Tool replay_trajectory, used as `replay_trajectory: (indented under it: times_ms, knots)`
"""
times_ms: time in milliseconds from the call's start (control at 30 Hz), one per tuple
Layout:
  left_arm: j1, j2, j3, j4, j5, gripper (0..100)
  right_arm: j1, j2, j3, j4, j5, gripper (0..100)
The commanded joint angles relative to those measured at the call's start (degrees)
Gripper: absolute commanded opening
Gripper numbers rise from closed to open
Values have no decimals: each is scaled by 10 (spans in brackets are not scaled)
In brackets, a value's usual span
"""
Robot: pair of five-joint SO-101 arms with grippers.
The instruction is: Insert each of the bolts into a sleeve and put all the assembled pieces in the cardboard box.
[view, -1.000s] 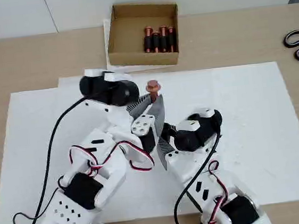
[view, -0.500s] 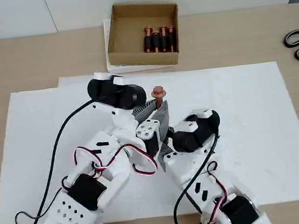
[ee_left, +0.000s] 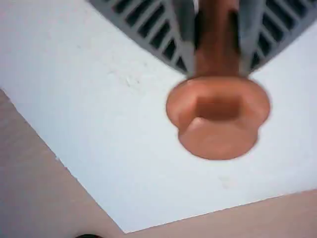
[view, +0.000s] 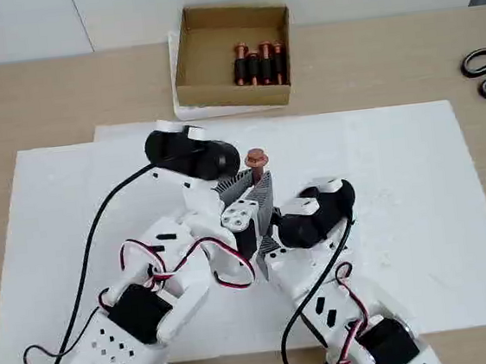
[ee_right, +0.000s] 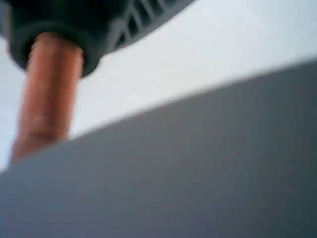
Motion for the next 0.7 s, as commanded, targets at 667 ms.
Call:
replay_trajectory:
  times_ms: [667]
  knots:
    - [13,-9,-49,102,-36,141,-1,-6,-18,-15,-5,4]
